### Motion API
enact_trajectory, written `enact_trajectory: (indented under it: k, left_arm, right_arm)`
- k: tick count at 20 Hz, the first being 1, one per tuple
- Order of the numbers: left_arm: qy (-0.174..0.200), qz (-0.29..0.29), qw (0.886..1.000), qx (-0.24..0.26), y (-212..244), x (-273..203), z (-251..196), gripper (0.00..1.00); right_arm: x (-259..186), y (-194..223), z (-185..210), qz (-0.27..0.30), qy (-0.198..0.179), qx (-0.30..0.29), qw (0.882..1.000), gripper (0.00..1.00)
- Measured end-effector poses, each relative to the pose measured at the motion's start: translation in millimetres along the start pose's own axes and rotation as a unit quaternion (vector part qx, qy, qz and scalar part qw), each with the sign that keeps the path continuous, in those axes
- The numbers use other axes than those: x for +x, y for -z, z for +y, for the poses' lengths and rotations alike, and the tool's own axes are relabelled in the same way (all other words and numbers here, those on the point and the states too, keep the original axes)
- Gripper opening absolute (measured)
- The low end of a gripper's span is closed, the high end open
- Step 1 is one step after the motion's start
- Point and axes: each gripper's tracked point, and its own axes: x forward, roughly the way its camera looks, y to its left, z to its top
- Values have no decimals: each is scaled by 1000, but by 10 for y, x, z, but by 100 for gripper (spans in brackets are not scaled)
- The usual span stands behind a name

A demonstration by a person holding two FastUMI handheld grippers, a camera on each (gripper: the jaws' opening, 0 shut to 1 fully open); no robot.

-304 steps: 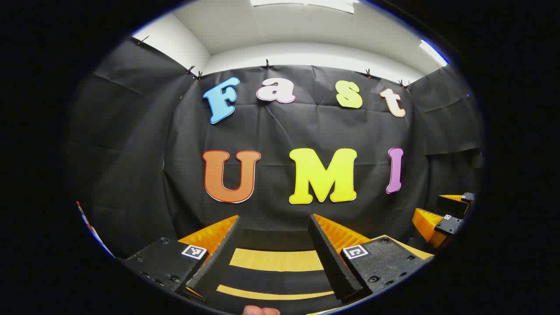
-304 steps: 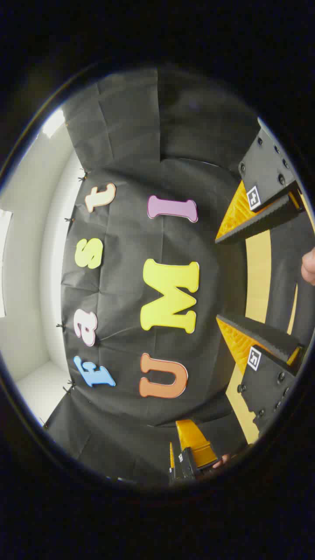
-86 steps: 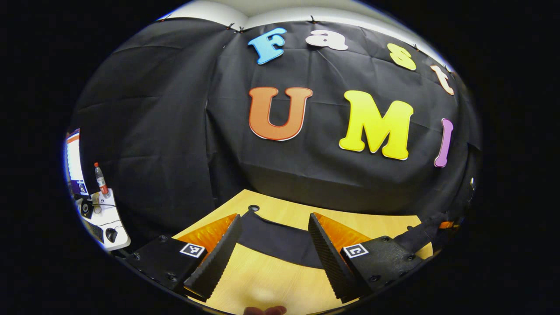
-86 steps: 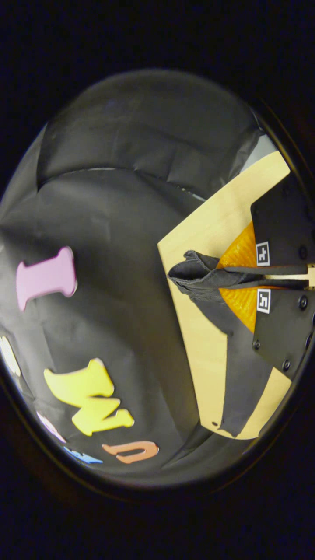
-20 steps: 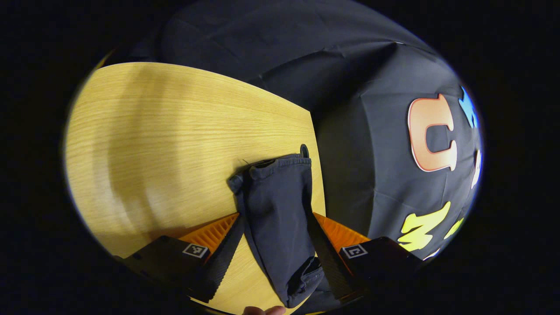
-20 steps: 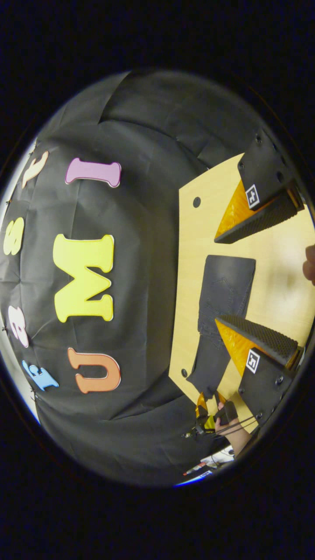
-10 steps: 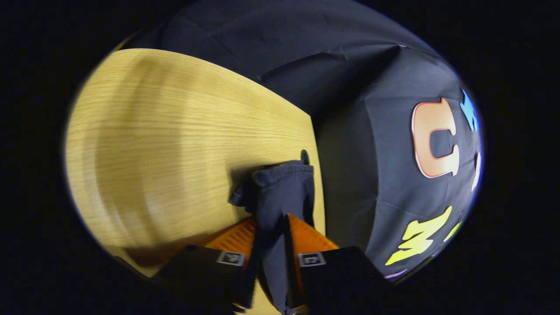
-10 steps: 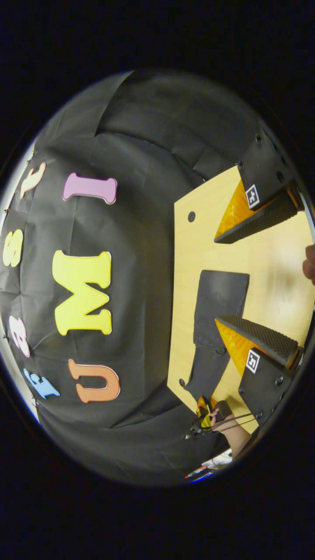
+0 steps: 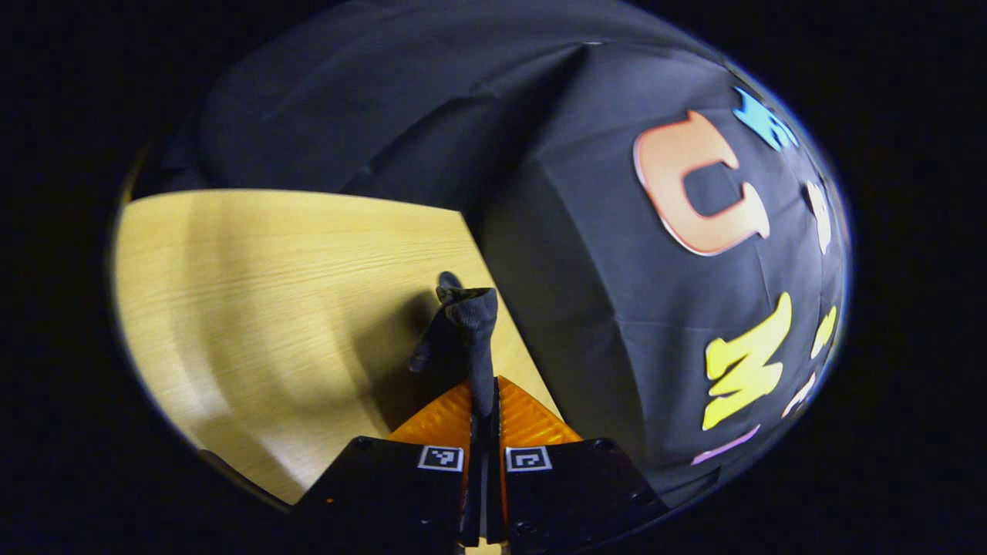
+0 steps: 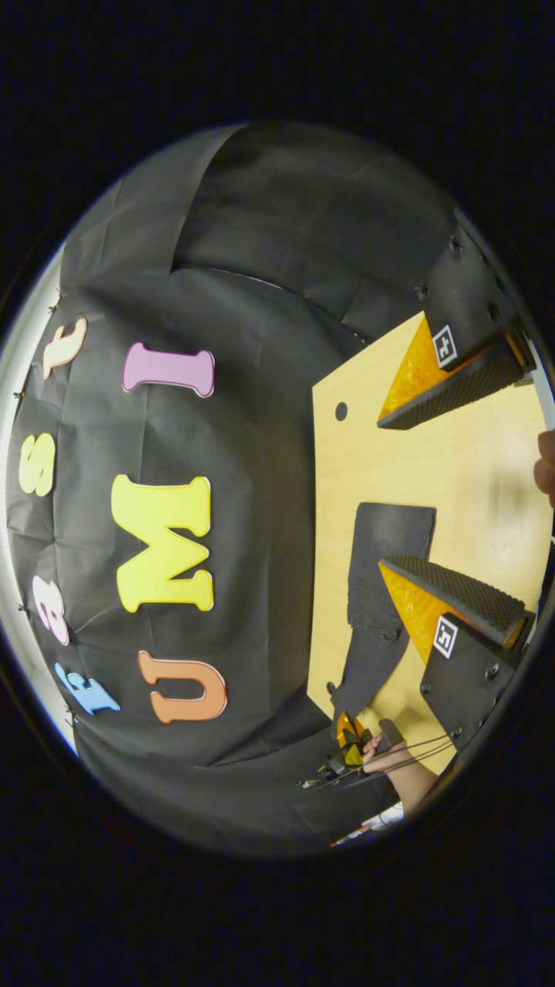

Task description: Grasp the waist and the cuffs of the jeans and fold them to make the two legs overlap; first hold the waist and fold one-third of the jeans toward the cuffs, then hold the cuffs and fold the remaining one-third in the same direction to finish folding.

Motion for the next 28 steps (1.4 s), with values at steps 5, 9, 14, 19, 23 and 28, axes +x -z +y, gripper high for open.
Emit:
enact_trajectory:
  k: [5,9,14,19,23,28]
  left_arm:
    - [50,-1,991,122,200,-147,-887,6]
    - [98,11,967,236,710,-237,-1654,6]
    - [144,44,930,336,1622,-142,-2018,6]
    - [147,73,886,434,2544,261,-1789,6]
    - [128,103,873,460,2976,434,-1495,6]
    - [114,110,879,449,3128,495,-1390,6]
  right_arm:
    - [-250,37,-239,-18,12,20,1000,99]
    - [-461,111,-480,-26,32,41,998,99]
    - [-787,181,-842,-41,68,49,996,99]
    - [-967,402,-1207,-27,107,67,992,100]
    - [-1065,565,-1399,-16,127,70,989,100]
    - [-1059,654,-1485,-2,127,64,990,100]
